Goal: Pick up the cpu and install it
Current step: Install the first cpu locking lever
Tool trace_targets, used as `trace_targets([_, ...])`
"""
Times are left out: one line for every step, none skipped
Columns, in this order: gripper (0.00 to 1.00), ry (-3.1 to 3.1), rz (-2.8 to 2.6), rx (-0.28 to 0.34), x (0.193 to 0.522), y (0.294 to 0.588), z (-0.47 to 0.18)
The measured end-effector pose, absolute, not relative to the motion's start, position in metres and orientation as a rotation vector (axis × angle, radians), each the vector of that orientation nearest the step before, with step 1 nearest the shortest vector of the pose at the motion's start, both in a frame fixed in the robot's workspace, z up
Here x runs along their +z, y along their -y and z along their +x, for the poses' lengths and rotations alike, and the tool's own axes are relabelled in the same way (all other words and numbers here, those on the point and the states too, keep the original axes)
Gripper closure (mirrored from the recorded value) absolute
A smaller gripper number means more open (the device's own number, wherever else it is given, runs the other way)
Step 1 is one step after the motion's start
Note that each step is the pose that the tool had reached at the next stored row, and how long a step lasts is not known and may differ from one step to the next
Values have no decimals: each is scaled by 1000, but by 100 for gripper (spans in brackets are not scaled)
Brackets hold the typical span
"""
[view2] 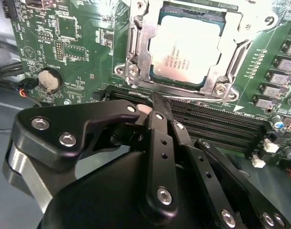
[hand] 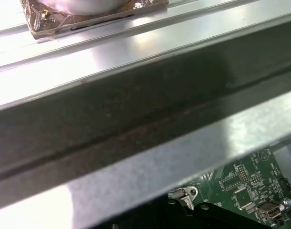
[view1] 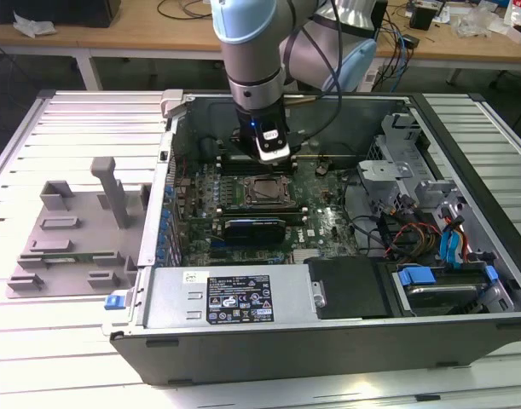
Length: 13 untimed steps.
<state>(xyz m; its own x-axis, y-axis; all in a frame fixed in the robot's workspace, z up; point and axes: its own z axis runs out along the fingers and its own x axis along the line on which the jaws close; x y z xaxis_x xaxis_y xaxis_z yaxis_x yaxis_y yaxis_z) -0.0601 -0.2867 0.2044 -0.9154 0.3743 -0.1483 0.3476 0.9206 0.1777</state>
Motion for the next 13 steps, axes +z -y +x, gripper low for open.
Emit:
trace_targets([89, -2900, 549, 220, 204, 287, -61])
trace_targets([89, -2896, 549, 221, 204, 287, -64])
trace_targets([89, -2891, 547, 222, 204, 287, -68])
trace_targets([89, -2883, 545, 224, 203, 286, -70])
trace_targets([89, -2879, 544, 225, 203, 286, -70])
trace_targets([89, -2870, 541, 227, 201, 286, -70])
trace_targets([89, -2867, 540, 227, 201, 286, -70])
trace_targets([89, -2866, 540, 228, 200, 286, -70])
trace_targets([89, -2863, 539, 228, 199, 286, -70])
trace_targets([89, -2861, 539, 228, 198, 286, -70])
trace_targets([89, -2860, 538, 228, 197, 286, -70])
trace_targets([89, -2857, 538, 229, 196, 286, -70])
trace_targets([89, -2855, 537, 230, 196, 286, -70])
